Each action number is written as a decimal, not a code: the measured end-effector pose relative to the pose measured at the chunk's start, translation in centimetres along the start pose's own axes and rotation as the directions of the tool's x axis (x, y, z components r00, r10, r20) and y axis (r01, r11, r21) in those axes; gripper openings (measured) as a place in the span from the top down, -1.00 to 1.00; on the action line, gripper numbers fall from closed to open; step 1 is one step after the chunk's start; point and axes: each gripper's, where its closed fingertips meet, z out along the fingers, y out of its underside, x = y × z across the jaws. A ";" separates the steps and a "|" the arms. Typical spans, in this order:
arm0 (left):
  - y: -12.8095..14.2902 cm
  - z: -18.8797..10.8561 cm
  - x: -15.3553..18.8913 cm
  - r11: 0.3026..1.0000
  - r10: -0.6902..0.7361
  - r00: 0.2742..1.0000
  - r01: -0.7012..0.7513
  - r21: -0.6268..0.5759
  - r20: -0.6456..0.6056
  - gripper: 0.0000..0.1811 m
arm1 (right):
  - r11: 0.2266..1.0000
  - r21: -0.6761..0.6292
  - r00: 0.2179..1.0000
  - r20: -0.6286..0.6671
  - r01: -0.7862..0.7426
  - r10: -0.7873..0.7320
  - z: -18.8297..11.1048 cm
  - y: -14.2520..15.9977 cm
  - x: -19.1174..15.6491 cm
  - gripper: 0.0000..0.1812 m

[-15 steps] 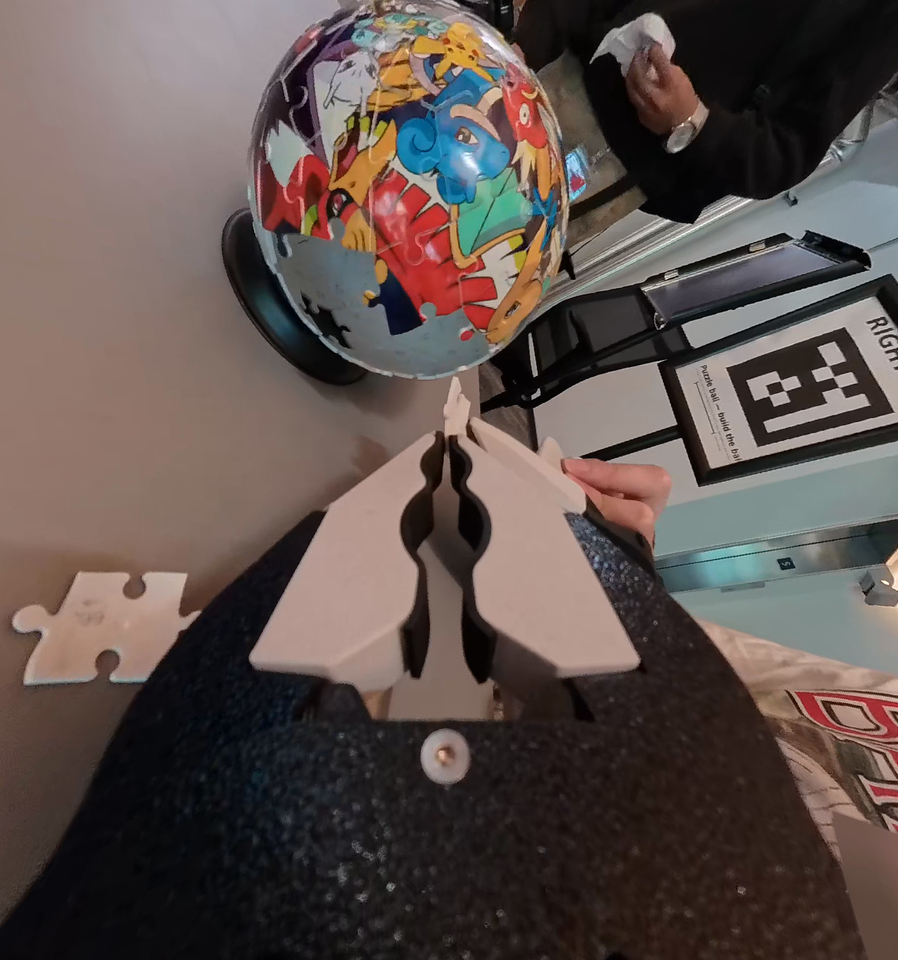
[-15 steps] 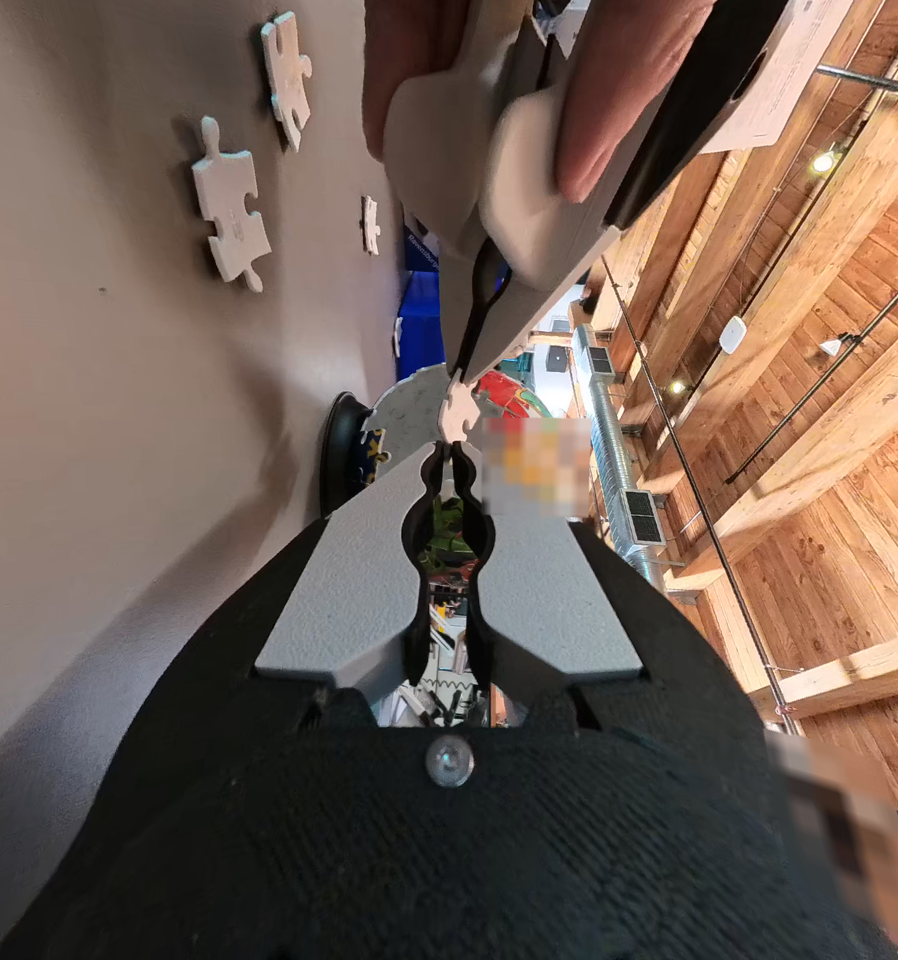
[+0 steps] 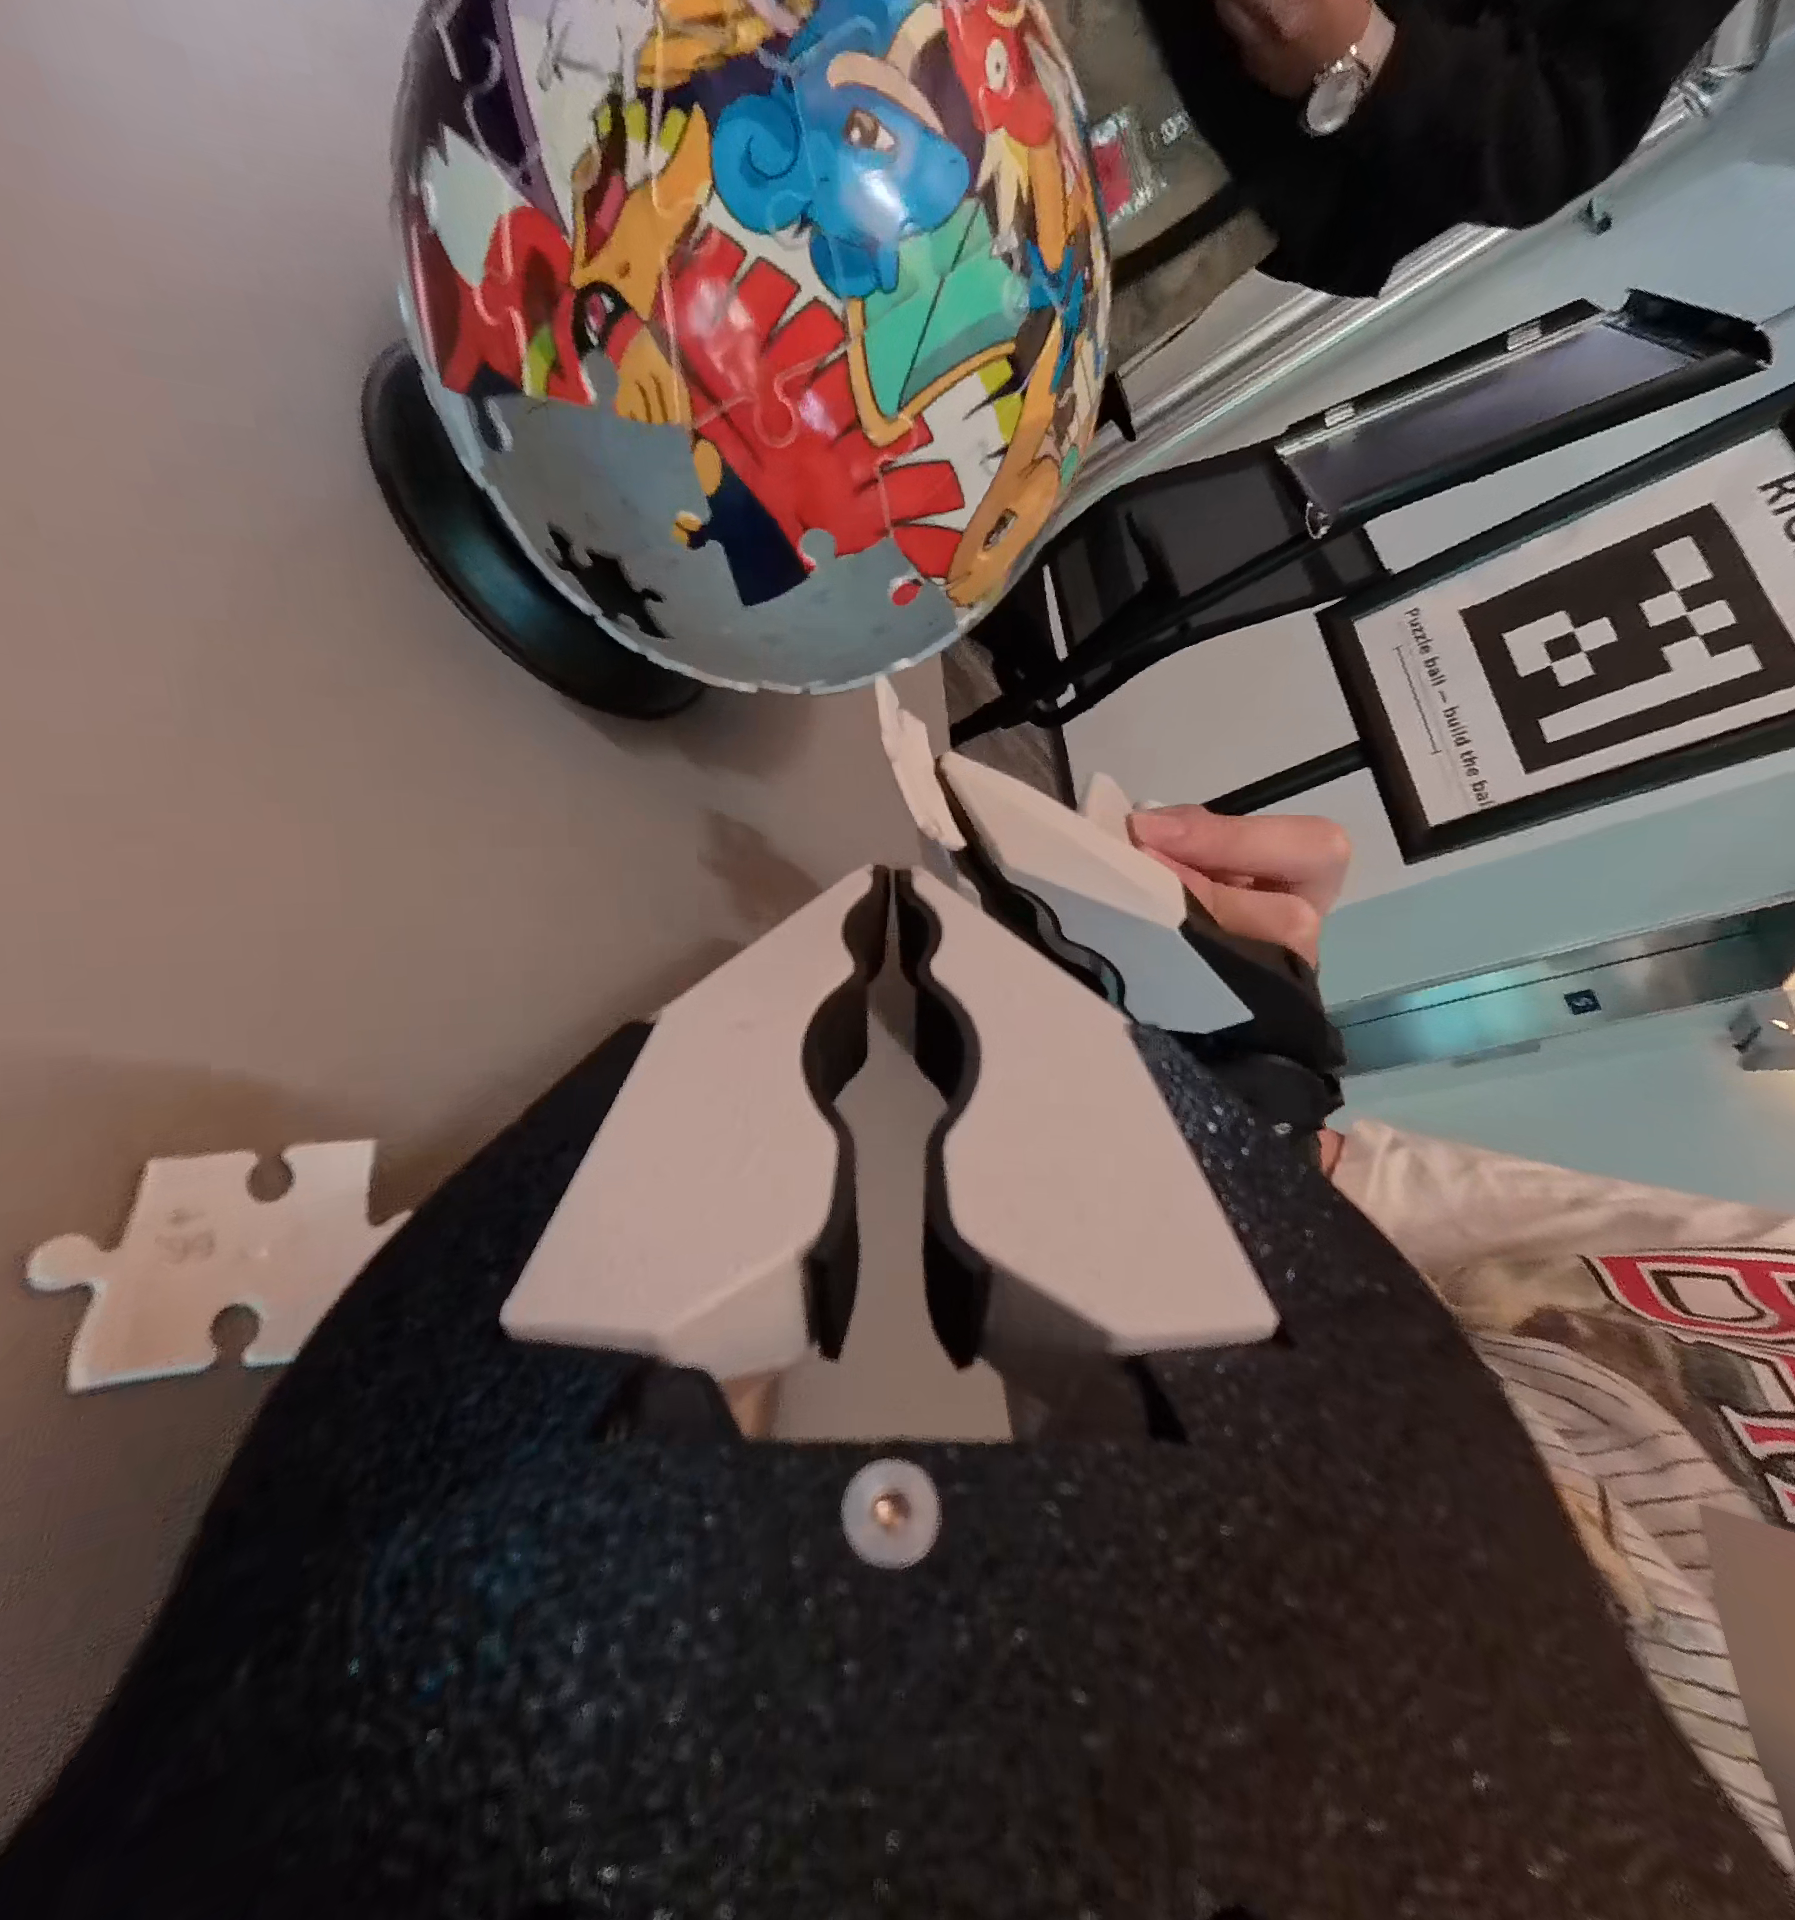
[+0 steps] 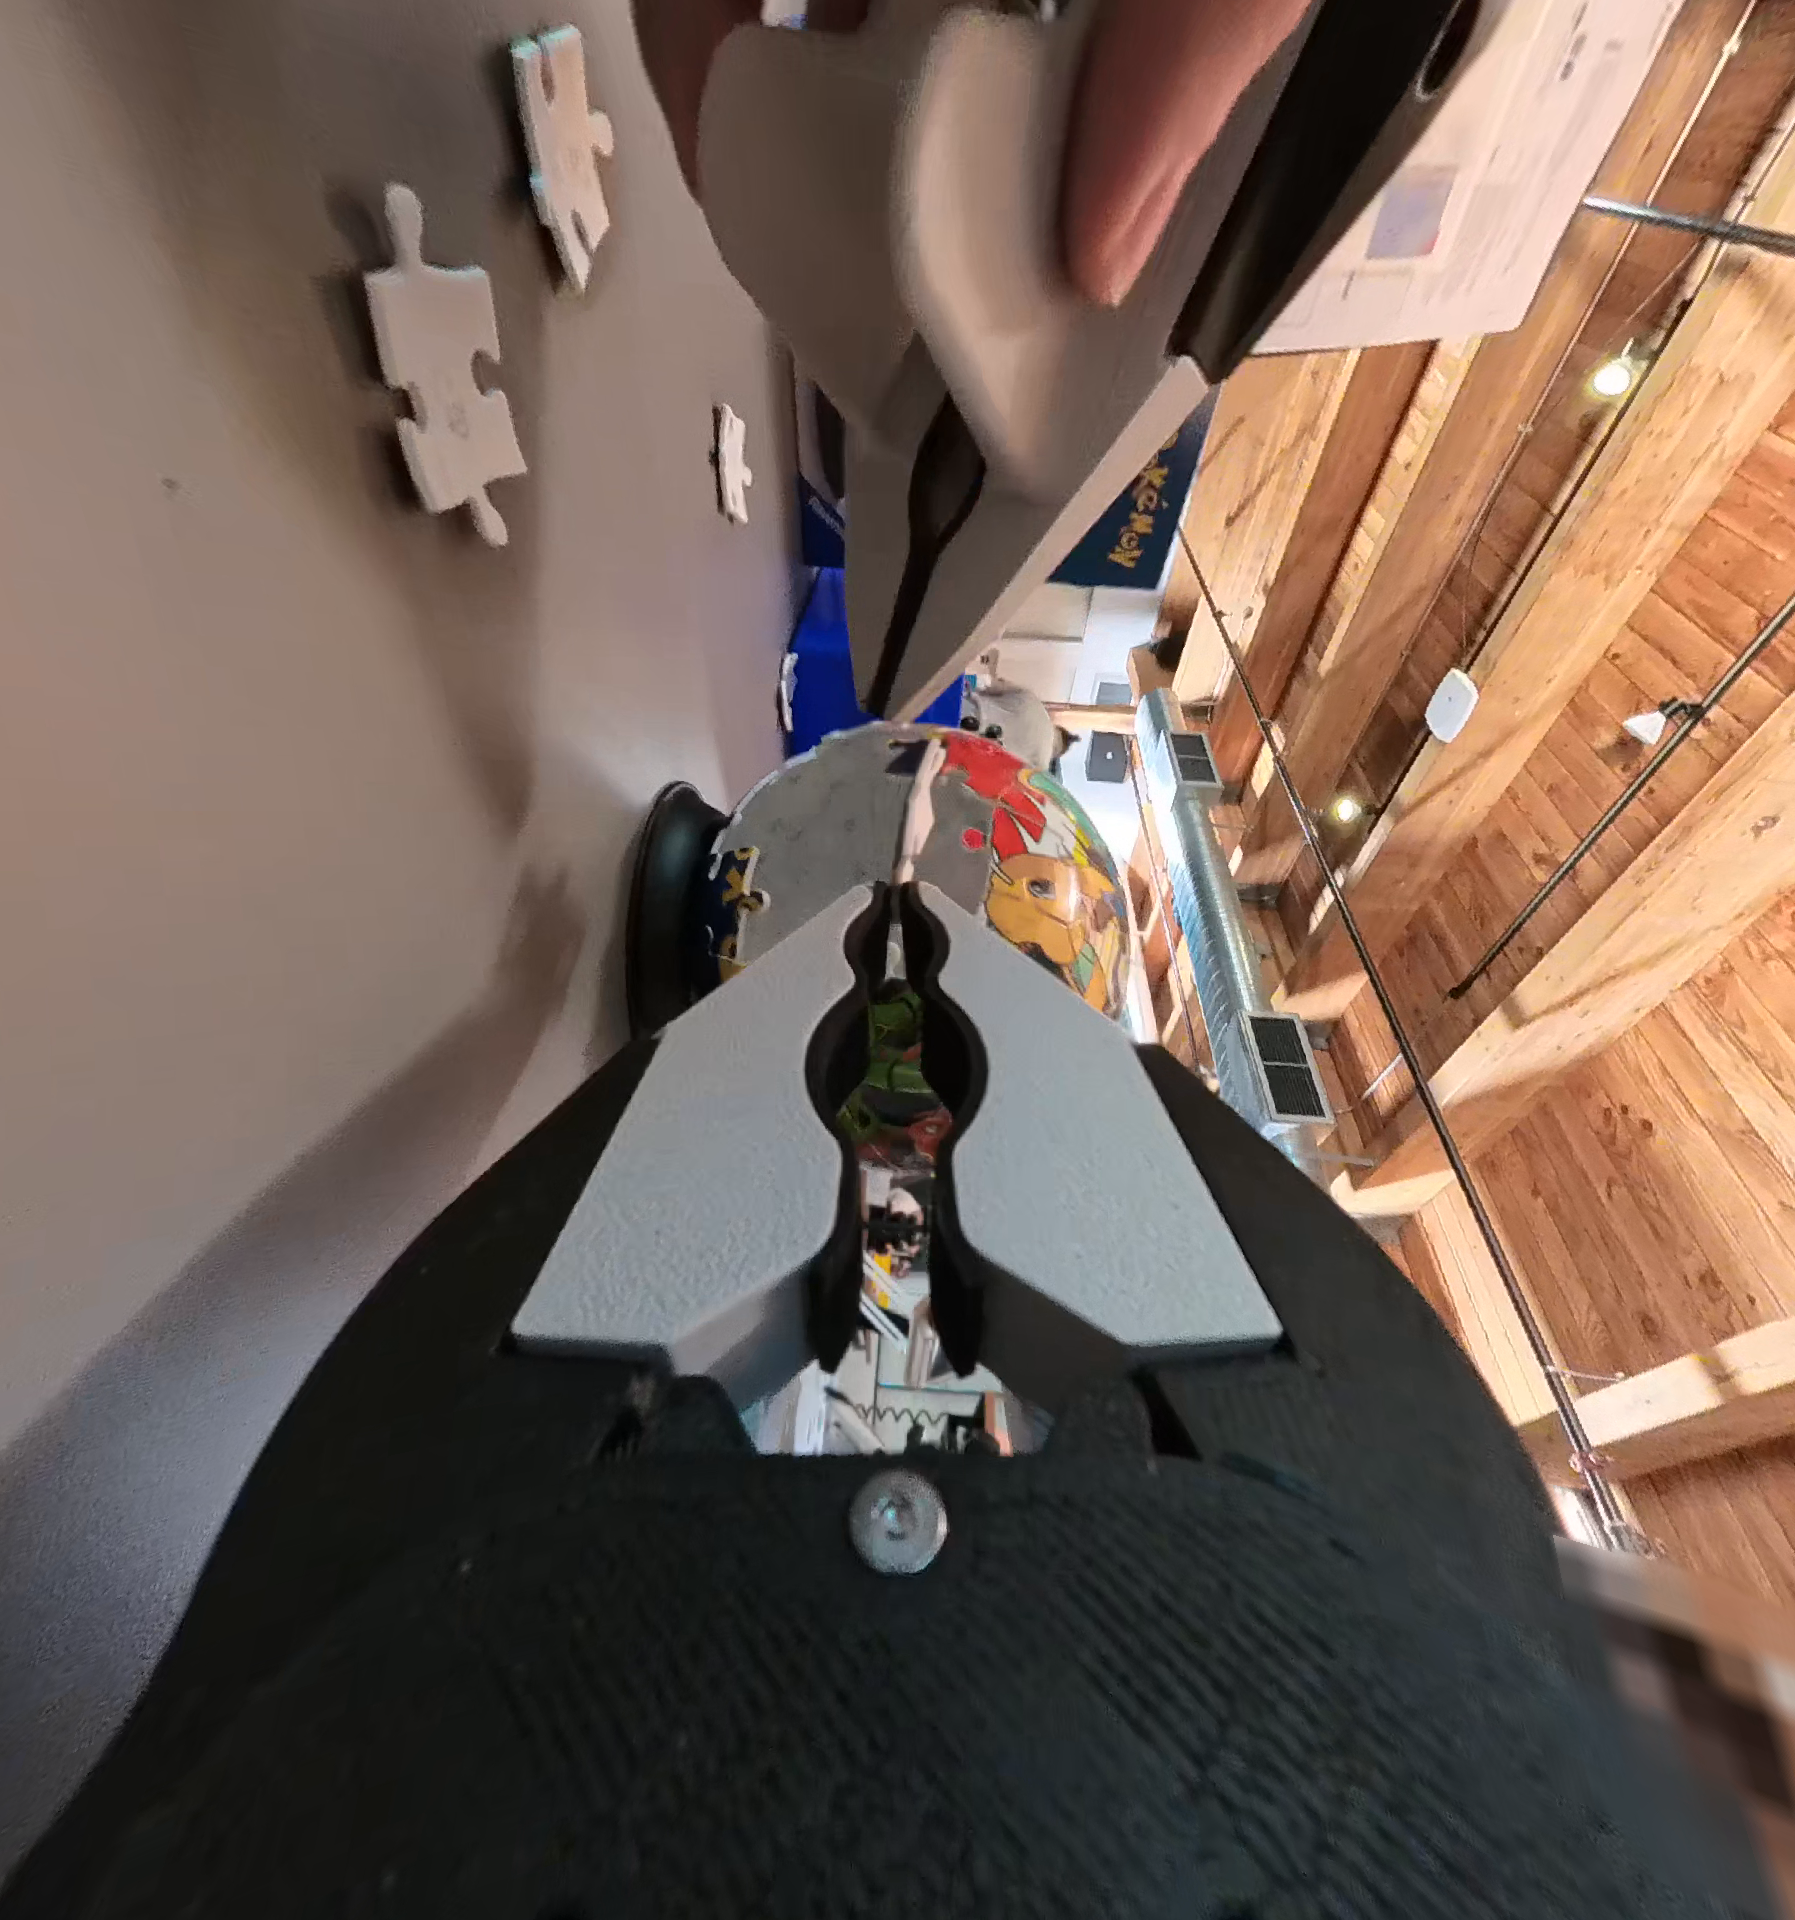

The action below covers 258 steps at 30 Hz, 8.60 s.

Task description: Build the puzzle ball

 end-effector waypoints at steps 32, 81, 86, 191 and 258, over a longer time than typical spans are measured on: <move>-1.6 0.2 -1.0 0.987 -0.080 0.997 0.078 0.140 0.010 1.00 | 1.000 -0.001 0.999 0.040 0.001 -0.001 0.2 0.7 -0.9 0.99; -0.5 1.0 -0.4 0.991 -0.120 0.989 0.125 0.055 -0.088 0.83 | 0.985 0.116 0.992 0.017 0.125 -0.128 1.3 0.4 -0.1 1.00; -0.8 0.9 -0.2 0.990 -0.109 0.990 0.116 0.074 -0.090 0.98 | 0.976 0.127 0.984 0.004 0.176 -0.178 1.2 0.2 -0.2 1.00; -2.1 0.1 -1.3 0.975 -0.142 0.987 0.151 0.165 -0.070 1.00 | 0.924 0.178 0.940 -0.020 0.340 -0.342 2.3 0.5 0.1 1.00; -3.2 4.8 -6.1 0.977 -0.214 0.949 0.213 0.032 0.232 1.00 | 0.960 0.251 0.860 0.510 -0.122 -0.024 6.9 6.0 0.1 -0.49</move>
